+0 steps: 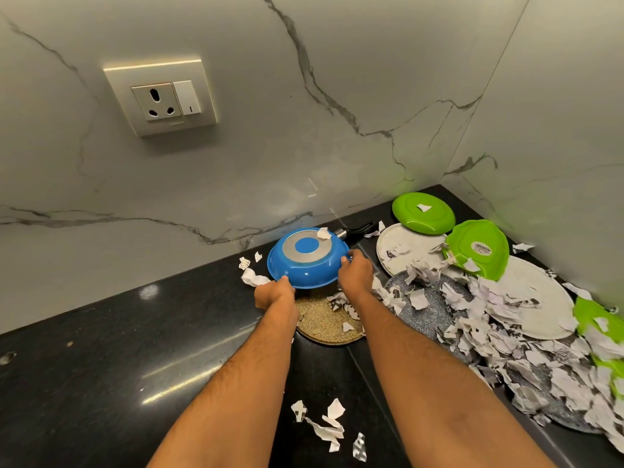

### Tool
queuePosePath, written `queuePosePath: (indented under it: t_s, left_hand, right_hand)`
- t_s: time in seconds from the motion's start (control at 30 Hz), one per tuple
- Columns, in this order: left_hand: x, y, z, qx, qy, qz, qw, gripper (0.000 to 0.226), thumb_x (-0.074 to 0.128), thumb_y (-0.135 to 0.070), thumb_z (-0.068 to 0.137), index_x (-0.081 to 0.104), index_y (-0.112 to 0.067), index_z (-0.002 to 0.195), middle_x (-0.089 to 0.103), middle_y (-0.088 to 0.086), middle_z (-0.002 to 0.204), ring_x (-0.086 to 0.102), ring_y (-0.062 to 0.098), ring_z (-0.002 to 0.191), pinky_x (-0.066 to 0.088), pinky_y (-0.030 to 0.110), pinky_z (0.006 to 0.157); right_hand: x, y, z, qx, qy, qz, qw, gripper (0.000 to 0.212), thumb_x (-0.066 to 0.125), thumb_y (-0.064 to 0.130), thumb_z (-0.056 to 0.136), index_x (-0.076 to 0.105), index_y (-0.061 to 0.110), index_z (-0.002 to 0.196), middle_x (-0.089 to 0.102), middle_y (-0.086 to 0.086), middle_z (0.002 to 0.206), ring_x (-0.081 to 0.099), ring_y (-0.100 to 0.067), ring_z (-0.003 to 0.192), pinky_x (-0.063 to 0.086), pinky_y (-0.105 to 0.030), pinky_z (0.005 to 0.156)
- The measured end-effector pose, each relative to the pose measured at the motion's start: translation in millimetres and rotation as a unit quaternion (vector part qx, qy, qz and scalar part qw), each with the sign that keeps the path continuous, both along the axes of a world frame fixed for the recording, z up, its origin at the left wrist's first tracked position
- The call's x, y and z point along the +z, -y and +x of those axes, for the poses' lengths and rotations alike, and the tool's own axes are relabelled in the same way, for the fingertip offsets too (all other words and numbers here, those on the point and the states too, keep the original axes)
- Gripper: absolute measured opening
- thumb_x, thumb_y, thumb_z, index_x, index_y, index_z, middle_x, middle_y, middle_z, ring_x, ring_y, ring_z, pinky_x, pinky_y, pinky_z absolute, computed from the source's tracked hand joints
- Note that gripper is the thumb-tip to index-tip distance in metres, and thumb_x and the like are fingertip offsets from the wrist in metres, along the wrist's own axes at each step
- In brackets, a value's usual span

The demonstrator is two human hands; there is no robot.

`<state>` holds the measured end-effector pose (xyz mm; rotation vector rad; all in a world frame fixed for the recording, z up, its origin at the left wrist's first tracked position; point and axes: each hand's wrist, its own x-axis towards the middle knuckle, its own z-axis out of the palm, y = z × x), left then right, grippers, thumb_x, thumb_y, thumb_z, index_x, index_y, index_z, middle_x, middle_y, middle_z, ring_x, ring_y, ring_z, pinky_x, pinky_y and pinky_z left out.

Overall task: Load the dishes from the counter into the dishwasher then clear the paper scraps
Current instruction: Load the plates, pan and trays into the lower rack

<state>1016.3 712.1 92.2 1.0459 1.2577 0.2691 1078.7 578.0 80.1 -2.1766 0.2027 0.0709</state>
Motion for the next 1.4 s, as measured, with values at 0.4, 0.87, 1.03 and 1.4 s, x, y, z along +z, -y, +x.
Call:
queuePosePath:
  t_s: [0.4, 0.87, 1.03, 1.4]
  left_hand:
    - [23.0, 6.8, -1.4, -0.047, 0.198, 0.009, 0.979, 0.041, 0.043, 0.013, 0.085, 0.069, -0.016, 0.071, 0.063, 0.004, 0.075, 0.057, 0.019, 0.077, 0.047, 0.036, 0.069]
    - [59.5, 11.2, -61.2, -0.076, 0.329, -0.044, 0.94, 0.034, 0.042, 0.009, 0.1, 0.07, -0.008, 0.109, 0.071, 0.003, 0.097, 0.065, 0.015, 0.094, 0.056, 0.033, 0.085]
    - [75.4, 12.7, -95.6, -0.049, 0.348, -0.126, 0.928, 0.035, 0.041, 0.007, 0.101, 0.069, -0.013, 0.105, 0.07, 0.005, 0.101, 0.066, 0.017, 0.097, 0.057, 0.036, 0.086]
    - [93.1, 42.1, -215.9, -0.112, 0.309, -0.181, 0.927, 0.038, 0.034, 0.008, 0.099, 0.067, -0.011, 0.094, 0.066, 0.0, 0.083, 0.062, 0.011, 0.076, 0.055, 0.023, 0.058]
  right_hand:
    - [24.0, 11.7, -18.7, -0.057, 0.012, 0.05, 0.997, 0.028, 0.053, 0.004, 0.094, 0.067, 0.013, 0.116, 0.071, -0.01, 0.112, 0.065, -0.028, 0.103, 0.054, -0.041, 0.088]
    - [84.4, 26.9, -72.6, -0.133, 0.058, 0.122, 0.982, 0.036, 0.064, 0.05, 0.095, 0.066, 0.015, 0.103, 0.063, 0.004, 0.089, 0.06, -0.015, 0.085, 0.041, -0.027, 0.068]
    - [93.2, 38.1, -112.5, -0.136, 0.087, 0.139, 0.977, 0.032, 0.063, 0.044, 0.097, 0.064, 0.014, 0.11, 0.069, -0.001, 0.1, 0.066, -0.02, 0.095, 0.053, -0.033, 0.081]
    - [119.1, 87.2, -252.6, -0.235, 0.166, 0.256, 0.923, 0.064, 0.075, 0.012, 0.091, 0.036, 0.005, 0.141, 0.067, -0.013, 0.108, 0.063, -0.005, 0.079, 0.047, -0.005, 0.059]
